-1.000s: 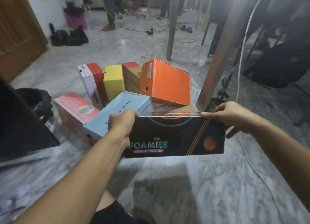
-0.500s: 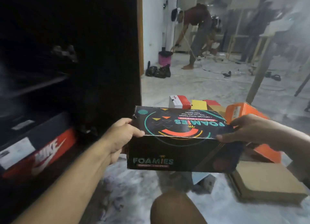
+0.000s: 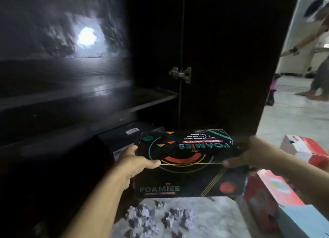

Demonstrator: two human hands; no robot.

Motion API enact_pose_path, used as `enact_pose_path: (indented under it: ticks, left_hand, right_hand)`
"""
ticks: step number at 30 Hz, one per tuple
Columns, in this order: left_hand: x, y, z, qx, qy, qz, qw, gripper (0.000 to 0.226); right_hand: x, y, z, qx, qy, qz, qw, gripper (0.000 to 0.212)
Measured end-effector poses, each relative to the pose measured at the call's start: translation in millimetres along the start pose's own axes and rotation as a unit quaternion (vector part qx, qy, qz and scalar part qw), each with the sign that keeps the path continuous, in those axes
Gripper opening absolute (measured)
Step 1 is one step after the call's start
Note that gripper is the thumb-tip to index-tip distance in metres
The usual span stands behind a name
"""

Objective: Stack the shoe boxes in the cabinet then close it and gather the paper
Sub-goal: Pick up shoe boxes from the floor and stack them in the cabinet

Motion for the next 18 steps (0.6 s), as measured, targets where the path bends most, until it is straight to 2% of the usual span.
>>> enact_pose_path:
  ticks: [2, 8, 13, 18]
  left_hand:
    - [18.6, -9.3, 12.6, 0.002, 0.054, -0.005, 0.999, 0.1]
    - [63.1, -29.0, 60.0, -0.016, 0.197, -0.019, 0.98, 0.111]
    - [89.5, -38.9, 102.5, -0.023, 0.24, -0.03, 0.97, 0.107]
    - [94.2, -54.4, 142.0, -0.053, 0.266, -0.032, 0.962, 0.094]
  right_hand:
    - [-21.2, -28.3, 27.8, 0.023, -0.011, 0.02, 0.999, 0.071]
    - [-74.4, -106.1, 95.9, 0.082, -0.004, 0.065, 0.994, 0.047]
    - [-110.1, -153.4, 150.6, 0.1, 0.01, 0.105, 0.989, 0.048]
    - [-135.5, -187.0, 191.8, 0.127, 0.041, 0.178, 0.975, 0.04]
Point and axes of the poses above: each hand's wrist, its own z-axis towards the middle knuckle, its own x-axis out of the back of the hand, y = z × x, the point moved 3 cm from there along z, towards the middle knuckle, and after that the axes turned 14 degrees about -x, right-handed, at the moved point
